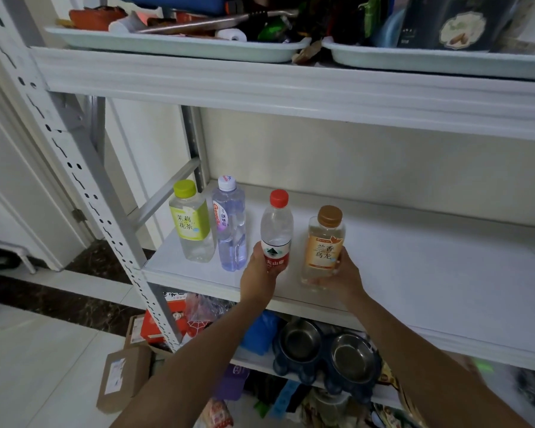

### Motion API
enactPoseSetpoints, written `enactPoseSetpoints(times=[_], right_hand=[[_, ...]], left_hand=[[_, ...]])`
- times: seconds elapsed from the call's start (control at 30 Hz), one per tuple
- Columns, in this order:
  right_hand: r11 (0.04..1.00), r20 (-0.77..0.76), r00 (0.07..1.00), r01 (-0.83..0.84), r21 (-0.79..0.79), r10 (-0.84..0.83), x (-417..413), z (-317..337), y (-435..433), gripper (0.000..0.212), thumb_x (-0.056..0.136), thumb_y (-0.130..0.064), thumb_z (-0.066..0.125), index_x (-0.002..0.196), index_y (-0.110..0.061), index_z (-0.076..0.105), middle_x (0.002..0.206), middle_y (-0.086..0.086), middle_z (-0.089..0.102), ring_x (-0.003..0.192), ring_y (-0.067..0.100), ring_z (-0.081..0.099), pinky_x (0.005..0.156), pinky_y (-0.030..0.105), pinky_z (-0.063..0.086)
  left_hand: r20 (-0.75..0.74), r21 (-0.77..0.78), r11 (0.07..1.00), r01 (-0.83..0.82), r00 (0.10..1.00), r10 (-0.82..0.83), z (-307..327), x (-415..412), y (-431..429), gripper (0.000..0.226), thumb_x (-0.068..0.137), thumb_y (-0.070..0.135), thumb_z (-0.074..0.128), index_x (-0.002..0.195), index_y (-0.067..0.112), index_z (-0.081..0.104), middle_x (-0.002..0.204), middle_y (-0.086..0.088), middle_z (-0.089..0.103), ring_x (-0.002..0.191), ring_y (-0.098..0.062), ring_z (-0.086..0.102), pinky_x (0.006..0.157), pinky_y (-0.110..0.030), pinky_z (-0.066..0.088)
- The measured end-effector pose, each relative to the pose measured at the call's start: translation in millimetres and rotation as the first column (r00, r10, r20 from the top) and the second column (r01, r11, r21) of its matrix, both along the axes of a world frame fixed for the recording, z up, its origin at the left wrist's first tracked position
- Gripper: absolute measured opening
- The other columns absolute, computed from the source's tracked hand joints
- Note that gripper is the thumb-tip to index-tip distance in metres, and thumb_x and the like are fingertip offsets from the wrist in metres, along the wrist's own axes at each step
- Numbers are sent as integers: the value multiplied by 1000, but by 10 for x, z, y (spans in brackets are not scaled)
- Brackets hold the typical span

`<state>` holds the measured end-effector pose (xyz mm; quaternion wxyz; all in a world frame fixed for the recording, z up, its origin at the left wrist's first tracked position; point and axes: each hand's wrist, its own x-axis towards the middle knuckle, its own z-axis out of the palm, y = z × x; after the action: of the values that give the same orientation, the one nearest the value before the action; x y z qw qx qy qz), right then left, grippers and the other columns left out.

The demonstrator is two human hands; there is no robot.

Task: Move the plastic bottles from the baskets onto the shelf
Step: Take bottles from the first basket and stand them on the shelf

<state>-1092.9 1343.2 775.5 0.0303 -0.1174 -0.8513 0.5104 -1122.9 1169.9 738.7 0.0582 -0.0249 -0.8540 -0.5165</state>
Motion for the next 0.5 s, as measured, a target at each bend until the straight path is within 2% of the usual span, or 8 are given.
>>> enactPoseSetpoints(times=[0.07, 0.23, 0.37, 0.5], right_hand=[[1000, 1, 1000, -20, 12, 20, -29, -5, -27, 63, 71, -20, 82, 121, -15, 45, 122, 7, 59, 113, 25, 56, 99, 42, 47], [993, 11, 996, -94, 76, 93, -63, -11, -151, 66, 72, -23, 82, 125, -12, 45, 123, 6, 59, 114, 25, 57, 89, 27, 43], [981, -5, 992, -122, 150, 124, -82, -19, -251, 72, 70, -28, 83, 127, -13, 43, 124, 5, 58, 113, 24, 57, 90, 29, 44], [977, 9, 992, -126, 173, 127, -99, -52, -256, 73, 69, -31, 84, 126, -14, 42, 123, 5, 58, 111, 25, 58, 93, 38, 49]], left_hand=[[2, -9, 1000, 15, 1000, -15, 6, 0, -51, 43, 90, 30, 63, 128, 23, 46, 120, 4, 62, 108, -18, 59, 94, -37, 49], [37, -45, 999, 29, 999, -27, 49, -62, -172, 50, 89, 30, 65, 134, 22, 43, 125, 1, 60, 113, -20, 57, 98, -39, 47], [76, -77, 996, 46, 996, -40, 87, -100, -183, 50, 89, 31, 64, 133, 19, 43, 126, -1, 59, 114, -22, 58, 96, -35, 45], [82, -78, 997, 23, 996, -17, 102, -56, -176, 51, 88, 28, 67, 132, 15, 44, 127, -5, 60, 114, -24, 58, 97, -39, 47]])
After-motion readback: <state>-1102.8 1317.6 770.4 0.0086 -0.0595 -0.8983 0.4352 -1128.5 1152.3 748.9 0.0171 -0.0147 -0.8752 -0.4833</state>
